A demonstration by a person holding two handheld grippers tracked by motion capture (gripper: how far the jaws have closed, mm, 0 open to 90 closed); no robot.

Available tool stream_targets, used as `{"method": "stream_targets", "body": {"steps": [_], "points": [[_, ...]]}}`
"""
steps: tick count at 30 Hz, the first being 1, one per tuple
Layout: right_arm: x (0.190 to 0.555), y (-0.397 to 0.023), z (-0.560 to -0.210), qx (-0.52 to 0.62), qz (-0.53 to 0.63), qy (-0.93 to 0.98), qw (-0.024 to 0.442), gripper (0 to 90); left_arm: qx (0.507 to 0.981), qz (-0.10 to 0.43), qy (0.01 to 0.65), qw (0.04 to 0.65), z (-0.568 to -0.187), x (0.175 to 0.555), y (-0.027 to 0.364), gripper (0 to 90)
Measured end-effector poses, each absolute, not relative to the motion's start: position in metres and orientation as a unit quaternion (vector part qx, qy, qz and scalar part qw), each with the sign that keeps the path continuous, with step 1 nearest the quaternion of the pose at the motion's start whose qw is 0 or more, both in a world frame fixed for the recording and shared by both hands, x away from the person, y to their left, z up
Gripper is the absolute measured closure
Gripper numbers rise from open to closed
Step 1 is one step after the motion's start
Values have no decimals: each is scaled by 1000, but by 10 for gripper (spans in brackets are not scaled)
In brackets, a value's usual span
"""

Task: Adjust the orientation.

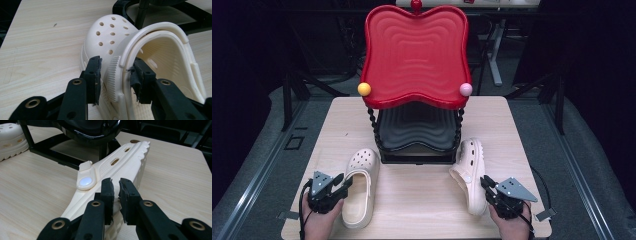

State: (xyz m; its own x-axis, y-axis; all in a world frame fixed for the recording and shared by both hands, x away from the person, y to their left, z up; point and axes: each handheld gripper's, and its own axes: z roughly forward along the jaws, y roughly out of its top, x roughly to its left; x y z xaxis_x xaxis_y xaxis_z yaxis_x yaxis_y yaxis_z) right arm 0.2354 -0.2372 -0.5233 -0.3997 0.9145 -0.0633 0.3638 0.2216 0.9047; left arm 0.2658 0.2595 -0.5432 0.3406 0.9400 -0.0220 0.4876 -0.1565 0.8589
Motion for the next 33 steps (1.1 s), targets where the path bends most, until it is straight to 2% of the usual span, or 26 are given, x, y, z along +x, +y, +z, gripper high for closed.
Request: {"method": "stream_targets", "body": {"steps": [12, 33], "points": [[236, -231, -524, 428, 438, 727, 311, 815, 701, 276, 507, 418, -545, 266, 262, 527], [232, -259, -522, 477, 455, 691, 296, 837, 702, 273, 507, 420, -545, 267, 264, 506]]}}
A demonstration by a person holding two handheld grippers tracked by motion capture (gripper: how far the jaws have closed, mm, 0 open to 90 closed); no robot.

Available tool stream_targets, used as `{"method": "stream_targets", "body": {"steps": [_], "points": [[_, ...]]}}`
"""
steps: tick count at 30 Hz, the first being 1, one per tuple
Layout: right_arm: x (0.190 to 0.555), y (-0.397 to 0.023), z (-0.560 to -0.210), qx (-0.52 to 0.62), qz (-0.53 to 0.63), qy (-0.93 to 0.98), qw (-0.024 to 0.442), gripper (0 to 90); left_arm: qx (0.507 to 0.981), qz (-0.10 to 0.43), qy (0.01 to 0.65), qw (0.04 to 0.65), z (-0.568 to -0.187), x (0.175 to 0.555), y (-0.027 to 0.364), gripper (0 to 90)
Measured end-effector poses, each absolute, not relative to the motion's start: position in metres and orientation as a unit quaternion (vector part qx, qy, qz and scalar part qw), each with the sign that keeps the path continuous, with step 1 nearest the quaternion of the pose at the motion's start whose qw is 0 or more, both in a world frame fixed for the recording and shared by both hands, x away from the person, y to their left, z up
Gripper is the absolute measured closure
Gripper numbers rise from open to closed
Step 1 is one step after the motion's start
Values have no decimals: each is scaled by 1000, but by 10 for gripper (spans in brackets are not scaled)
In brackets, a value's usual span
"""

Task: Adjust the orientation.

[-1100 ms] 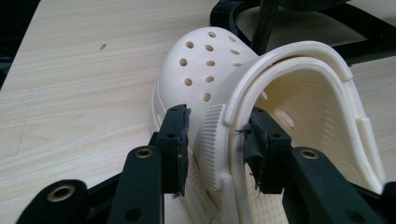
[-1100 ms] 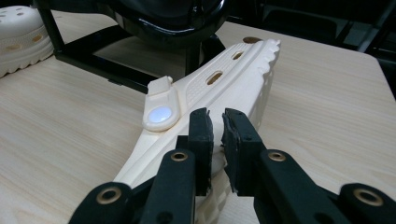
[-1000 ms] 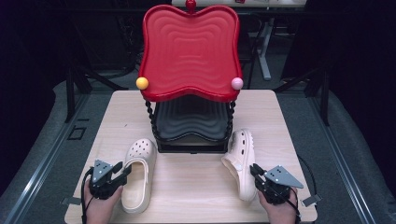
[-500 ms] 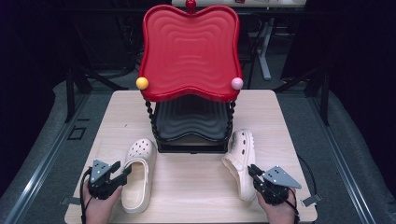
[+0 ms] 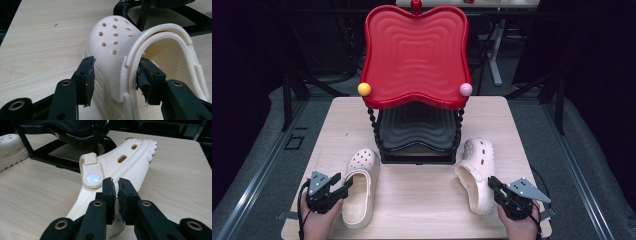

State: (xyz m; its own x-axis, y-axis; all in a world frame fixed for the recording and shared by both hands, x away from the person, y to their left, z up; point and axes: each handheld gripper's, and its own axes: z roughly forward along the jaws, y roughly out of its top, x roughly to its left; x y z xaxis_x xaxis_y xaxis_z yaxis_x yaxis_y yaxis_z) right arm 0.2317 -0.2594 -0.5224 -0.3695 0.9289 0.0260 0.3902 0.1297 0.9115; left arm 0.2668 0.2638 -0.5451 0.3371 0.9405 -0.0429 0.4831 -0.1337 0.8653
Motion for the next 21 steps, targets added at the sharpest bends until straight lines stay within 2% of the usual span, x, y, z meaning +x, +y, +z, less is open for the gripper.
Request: {"method": "stream_targets", "body": {"steps": [9, 21], "points": [[232, -280, -524, 519, 432, 672, 303, 894, 704, 270, 507, 419, -546, 267, 264, 508], [238, -305, -533, 583, 403, 648, 278, 900, 704, 266, 508, 419, -546, 268, 264, 510]]}}
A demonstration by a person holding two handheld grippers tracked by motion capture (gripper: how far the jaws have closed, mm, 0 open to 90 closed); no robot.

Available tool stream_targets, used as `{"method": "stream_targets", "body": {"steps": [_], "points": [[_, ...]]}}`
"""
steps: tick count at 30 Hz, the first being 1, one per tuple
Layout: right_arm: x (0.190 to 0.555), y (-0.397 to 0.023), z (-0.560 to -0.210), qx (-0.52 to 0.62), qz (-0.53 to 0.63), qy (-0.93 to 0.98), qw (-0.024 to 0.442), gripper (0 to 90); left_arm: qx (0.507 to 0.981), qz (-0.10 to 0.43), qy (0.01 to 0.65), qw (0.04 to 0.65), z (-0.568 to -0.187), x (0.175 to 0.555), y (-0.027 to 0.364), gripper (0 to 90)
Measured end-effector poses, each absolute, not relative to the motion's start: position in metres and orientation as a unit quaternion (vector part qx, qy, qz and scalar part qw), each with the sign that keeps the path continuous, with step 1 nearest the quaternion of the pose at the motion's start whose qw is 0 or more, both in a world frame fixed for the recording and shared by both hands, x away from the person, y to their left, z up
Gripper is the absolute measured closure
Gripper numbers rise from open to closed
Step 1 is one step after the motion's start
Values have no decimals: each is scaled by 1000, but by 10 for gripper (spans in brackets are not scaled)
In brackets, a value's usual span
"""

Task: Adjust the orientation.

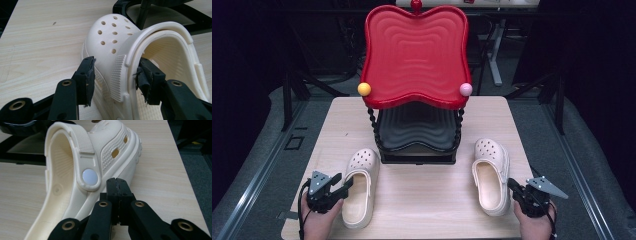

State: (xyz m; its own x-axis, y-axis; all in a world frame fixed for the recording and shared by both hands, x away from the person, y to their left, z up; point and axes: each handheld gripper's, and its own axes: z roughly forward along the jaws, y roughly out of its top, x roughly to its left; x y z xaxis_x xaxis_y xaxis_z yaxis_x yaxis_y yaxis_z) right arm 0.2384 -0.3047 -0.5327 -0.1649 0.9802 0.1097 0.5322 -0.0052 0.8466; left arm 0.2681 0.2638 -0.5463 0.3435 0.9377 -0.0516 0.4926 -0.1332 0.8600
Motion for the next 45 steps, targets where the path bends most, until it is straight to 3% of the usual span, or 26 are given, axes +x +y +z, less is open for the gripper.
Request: {"method": "stream_targets", "body": {"steps": [8, 12, 21, 27, 37, 40, 41, 45], "points": [[252, -313, -550, 613, 378, 654, 233, 900, 706, 265, 506, 420, -546, 268, 264, 512], [255, -311, -552, 615, 372, 651, 242, 900, 704, 265, 507, 421, -546, 268, 264, 512], [242, -301, -527, 588, 409, 626, 309, 900, 706, 264, 506, 420, -546, 268, 263, 511], [249, -298, -531, 586, 398, 637, 303, 899, 704, 265, 508, 420, -547, 268, 264, 512], [252, -281, -533, 579, 361, 647, 340, 617, 702, 265, 511, 421, -547, 269, 265, 511], [257, -276, -538, 576, 326, 662, 352, 627, 703, 264, 510, 420, -547, 269, 264, 511], [258, -276, -540, 574, 320, 665, 355, 672, 704, 264, 510, 418, -547, 269, 264, 511], [259, -281, -536, 582, 330, 665, 332, 739, 704, 264, 510, 419, -547, 268, 264, 512]]}}
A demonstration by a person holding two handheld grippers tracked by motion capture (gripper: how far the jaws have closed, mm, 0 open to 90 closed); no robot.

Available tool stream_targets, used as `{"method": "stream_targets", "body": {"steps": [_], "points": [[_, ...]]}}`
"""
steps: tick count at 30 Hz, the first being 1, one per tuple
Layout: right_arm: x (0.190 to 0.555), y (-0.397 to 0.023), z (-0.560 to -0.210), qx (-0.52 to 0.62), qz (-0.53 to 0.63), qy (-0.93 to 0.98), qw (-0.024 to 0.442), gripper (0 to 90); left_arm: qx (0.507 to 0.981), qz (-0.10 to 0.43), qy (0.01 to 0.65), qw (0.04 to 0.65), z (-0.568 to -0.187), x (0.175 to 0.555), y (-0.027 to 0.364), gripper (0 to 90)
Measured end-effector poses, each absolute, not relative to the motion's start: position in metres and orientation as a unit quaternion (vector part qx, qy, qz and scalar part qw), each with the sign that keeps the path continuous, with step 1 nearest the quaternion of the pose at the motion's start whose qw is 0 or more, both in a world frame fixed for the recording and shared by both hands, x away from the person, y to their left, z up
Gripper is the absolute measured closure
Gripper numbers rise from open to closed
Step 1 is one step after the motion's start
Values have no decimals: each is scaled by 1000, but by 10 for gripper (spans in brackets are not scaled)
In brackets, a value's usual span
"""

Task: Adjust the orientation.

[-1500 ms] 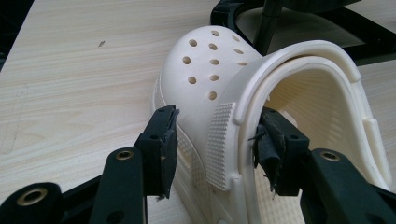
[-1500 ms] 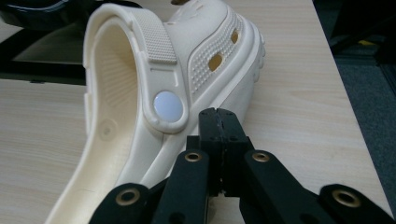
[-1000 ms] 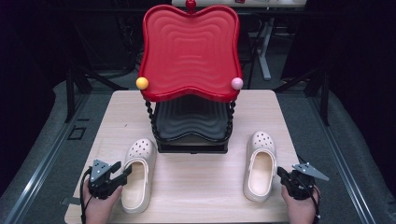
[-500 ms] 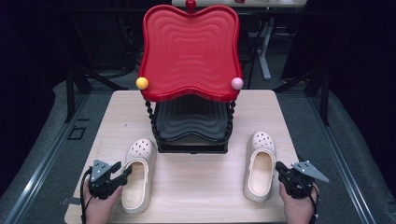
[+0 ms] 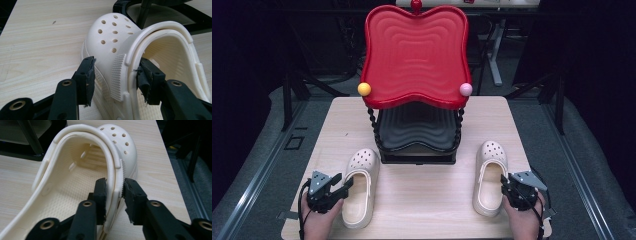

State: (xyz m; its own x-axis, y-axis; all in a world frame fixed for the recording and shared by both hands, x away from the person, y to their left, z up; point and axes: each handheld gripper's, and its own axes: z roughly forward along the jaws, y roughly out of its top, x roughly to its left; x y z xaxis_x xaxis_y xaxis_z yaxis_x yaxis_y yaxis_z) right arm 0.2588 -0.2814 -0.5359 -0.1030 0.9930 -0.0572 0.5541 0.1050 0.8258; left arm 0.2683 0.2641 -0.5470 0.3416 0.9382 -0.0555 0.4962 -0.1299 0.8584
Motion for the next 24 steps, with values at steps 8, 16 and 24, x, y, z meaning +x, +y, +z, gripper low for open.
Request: {"method": "stream_targets", "body": {"steps": [8, 16, 24], "points": [[253, -281, -530, 563, 366, 680, 295, 763, 703, 263, 509, 421, -547, 268, 265, 518], [244, -255, -531, 543, 352, 698, 305, 757, 702, 264, 508, 423, -546, 267, 266, 518], [240, -253, -533, 554, 353, 695, 292, 726, 706, 271, 500, 421, -543, 266, 263, 518]]}}
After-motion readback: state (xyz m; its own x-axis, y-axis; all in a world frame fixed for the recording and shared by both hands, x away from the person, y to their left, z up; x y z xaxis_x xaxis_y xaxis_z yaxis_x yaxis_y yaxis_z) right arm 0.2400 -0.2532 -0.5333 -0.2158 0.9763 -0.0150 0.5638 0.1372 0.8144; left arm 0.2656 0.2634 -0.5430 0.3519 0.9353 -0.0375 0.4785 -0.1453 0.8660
